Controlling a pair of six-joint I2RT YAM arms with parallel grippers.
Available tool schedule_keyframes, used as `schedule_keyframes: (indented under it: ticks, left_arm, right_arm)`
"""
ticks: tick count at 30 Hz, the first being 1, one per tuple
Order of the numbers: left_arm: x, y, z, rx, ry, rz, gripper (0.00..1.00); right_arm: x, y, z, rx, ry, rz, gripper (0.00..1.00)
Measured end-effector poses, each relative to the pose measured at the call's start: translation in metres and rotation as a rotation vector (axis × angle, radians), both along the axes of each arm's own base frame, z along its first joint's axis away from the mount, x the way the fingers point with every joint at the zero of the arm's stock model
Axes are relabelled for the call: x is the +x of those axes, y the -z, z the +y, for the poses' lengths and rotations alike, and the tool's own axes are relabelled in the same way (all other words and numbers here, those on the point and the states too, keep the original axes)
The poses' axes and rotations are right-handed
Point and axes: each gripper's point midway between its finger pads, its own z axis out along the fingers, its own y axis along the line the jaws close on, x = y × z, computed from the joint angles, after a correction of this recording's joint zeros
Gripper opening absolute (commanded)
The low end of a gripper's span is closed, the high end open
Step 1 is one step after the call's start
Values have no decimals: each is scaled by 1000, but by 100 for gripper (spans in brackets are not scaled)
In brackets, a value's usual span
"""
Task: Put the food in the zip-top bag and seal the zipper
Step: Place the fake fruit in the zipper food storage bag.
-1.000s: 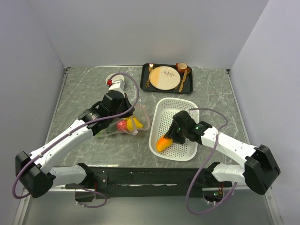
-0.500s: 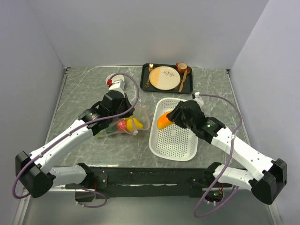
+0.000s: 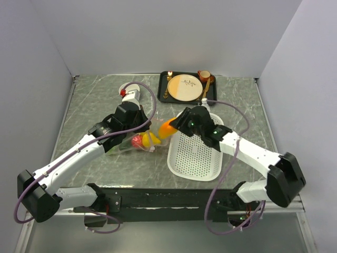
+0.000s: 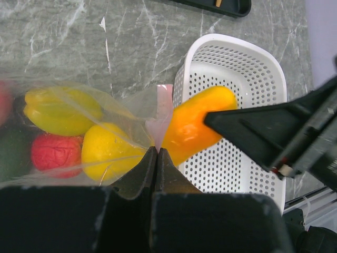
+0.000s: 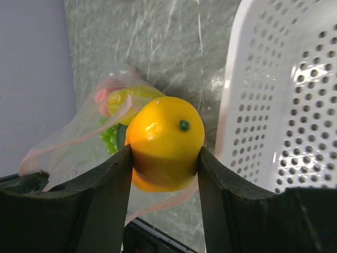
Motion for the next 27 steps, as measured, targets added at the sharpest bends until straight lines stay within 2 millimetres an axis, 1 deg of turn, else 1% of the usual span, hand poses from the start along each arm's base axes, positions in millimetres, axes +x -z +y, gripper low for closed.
schedule_keyframes:
  ticks: [2, 5, 8, 13, 16, 17, 20, 21, 22, 23, 24, 25, 27]
  left_arm:
    - [0, 0, 0, -1, -1, 1, 1]
    - [0, 1, 0, -1, -1, 2, 1]
    - [0, 1, 0, 0, -1, 2, 1]
    - [0, 1, 0, 1, -2, 3, 1]
    - [0, 3, 0, 3, -2, 6, 1]
    - [1, 3, 0, 4, -1, 7, 1]
    - [1, 3, 0, 5, -2, 7, 1]
    - [1, 3, 0, 5, -2, 8, 1]
    - [1, 4, 0, 7, -3, 8, 1]
    - [1, 4, 0, 9, -5, 9, 1]
    - [1, 4, 1, 11, -8, 9, 1]
    - [1, 4, 2, 13, -11, 8, 1]
    - [0, 6, 3, 18, -13, 13, 1]
  right_arm:
    - [3, 8, 12, 14, -27, 18, 11]
    - [6, 13, 30, 43, -76, 32, 13]
    - [4, 11, 49, 78, -135, 27, 15]
    - [-9, 5, 78, 137, -240, 14, 21]
    - [-14, 3, 98, 168, -314, 22, 31]
    - [-16, 4, 104, 174, -337, 25, 38]
    - [-22, 10, 122, 193, -419, 47, 49]
    - [-25, 14, 130, 203, -460, 62, 63]
    - [-27, 18, 135, 208, -485, 73, 70]
    - [-29, 25, 138, 211, -505, 88, 75]
    - [-32, 31, 139, 210, -521, 107, 85]
    - [-35, 34, 139, 210, -530, 118, 88]
    - [-39, 40, 135, 200, -539, 126, 91]
